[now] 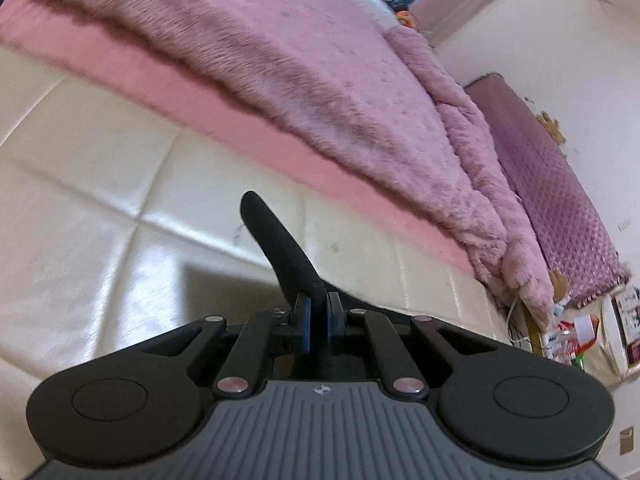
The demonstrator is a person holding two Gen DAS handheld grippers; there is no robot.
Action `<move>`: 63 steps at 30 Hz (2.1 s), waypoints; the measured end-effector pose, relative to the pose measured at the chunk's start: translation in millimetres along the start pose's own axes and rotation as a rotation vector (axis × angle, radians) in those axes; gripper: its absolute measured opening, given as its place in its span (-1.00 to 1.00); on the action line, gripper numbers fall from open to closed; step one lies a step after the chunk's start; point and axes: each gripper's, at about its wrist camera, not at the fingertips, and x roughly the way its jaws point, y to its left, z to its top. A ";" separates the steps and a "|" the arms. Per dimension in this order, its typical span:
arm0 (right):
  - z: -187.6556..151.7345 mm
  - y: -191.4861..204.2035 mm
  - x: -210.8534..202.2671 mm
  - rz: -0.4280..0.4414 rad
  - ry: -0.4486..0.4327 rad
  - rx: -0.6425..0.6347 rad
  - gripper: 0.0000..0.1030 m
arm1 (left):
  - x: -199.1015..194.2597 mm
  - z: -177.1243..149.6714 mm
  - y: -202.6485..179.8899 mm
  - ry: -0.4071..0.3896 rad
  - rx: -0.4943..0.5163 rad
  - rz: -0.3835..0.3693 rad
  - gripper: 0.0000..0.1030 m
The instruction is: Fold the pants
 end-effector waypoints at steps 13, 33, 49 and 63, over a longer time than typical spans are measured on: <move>-52.7 -71.2 -70.7 0.003 -0.129 0.274 -0.89 | 7.3 -3.9 -139.2 0.032 0.132 0.022 -0.87; -136.0 -112.2 -68.5 -0.015 -0.132 0.571 -0.89 | 173.3 -96.2 -265.5 0.331 0.264 0.074 -0.87; -152.9 -114.2 -56.0 0.011 -0.123 0.631 -0.74 | 251.6 -127.9 -236.8 0.531 0.197 0.027 -0.66; -182.2 -128.3 -97.2 0.158 -0.369 0.984 -0.37 | 156.3 -82.0 -176.2 0.247 0.263 0.081 -0.22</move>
